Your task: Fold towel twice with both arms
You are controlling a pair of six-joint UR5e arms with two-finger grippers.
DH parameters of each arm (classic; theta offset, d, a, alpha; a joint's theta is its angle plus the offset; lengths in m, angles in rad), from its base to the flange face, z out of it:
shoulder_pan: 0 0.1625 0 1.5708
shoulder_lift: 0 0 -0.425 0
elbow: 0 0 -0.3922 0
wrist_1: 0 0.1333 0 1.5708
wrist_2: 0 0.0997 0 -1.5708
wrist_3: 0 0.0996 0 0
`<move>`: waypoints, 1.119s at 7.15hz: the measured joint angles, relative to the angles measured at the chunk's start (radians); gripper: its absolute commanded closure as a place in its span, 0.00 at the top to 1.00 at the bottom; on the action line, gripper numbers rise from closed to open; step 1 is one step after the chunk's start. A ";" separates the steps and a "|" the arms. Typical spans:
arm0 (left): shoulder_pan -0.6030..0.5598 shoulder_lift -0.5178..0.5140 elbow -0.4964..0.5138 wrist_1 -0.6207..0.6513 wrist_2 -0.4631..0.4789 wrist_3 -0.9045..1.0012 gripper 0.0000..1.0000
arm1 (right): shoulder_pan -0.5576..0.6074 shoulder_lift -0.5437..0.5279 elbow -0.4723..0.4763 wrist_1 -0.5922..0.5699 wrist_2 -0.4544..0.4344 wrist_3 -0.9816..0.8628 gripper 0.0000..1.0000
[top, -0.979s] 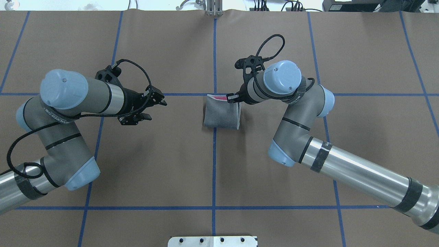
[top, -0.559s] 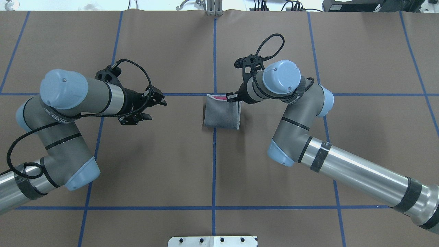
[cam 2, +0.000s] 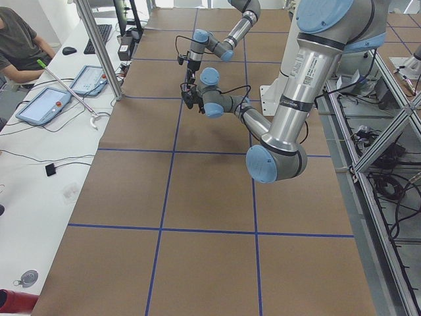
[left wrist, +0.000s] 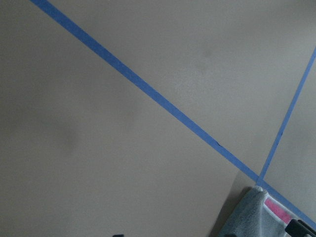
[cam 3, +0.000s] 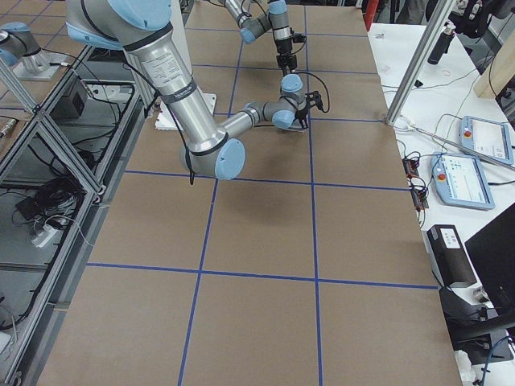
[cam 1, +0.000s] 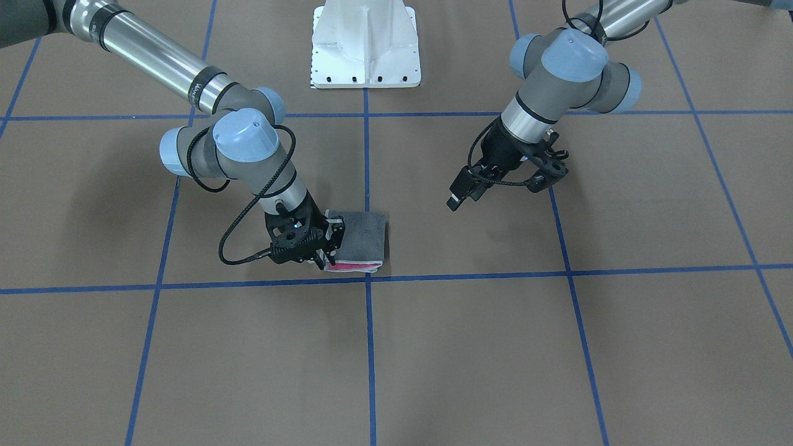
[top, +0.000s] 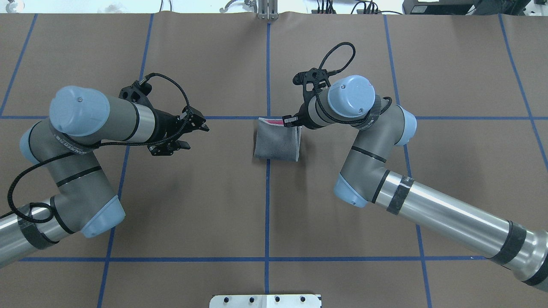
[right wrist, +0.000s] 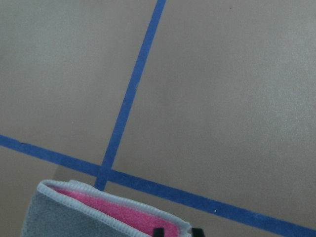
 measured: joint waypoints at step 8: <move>0.000 -0.002 0.001 0.000 0.000 0.000 0.74 | 0.010 -0.002 0.008 0.003 0.007 -0.005 0.00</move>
